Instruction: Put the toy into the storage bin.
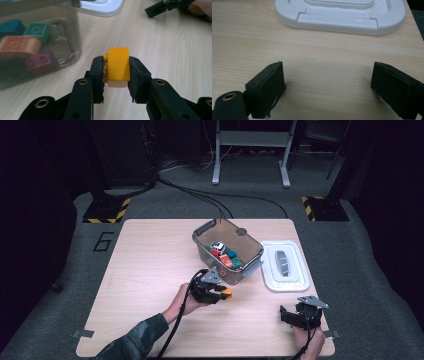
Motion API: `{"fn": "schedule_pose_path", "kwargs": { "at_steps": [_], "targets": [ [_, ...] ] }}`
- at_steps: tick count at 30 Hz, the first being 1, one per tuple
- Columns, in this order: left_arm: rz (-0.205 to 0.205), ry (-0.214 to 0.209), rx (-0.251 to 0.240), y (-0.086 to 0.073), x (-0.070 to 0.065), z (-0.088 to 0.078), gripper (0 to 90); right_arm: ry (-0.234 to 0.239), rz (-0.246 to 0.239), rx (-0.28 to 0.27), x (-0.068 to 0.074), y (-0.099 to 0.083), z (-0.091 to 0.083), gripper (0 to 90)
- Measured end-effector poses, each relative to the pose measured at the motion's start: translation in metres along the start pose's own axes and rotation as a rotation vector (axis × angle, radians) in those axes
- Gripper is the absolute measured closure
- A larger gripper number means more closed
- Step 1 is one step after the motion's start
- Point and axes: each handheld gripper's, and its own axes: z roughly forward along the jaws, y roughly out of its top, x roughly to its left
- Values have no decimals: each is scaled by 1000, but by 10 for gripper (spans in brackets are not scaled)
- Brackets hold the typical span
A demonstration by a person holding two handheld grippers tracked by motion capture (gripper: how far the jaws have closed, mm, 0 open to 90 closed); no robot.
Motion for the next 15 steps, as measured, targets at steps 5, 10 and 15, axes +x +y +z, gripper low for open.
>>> {"fn": "schedule_pose_path", "kwargs": {
  "at_steps": [5,10,15],
  "targets": [
    [-19,48,-10,0,13,-19,678,0,0,0,0,0,0,107],
    [-36,75,-7,1,23,-33,678,-1,0,0,0,0,0,107],
    [-52,109,-25,3,33,-46,678,-1,2,-3,0,0,0,107]
  ]
}}
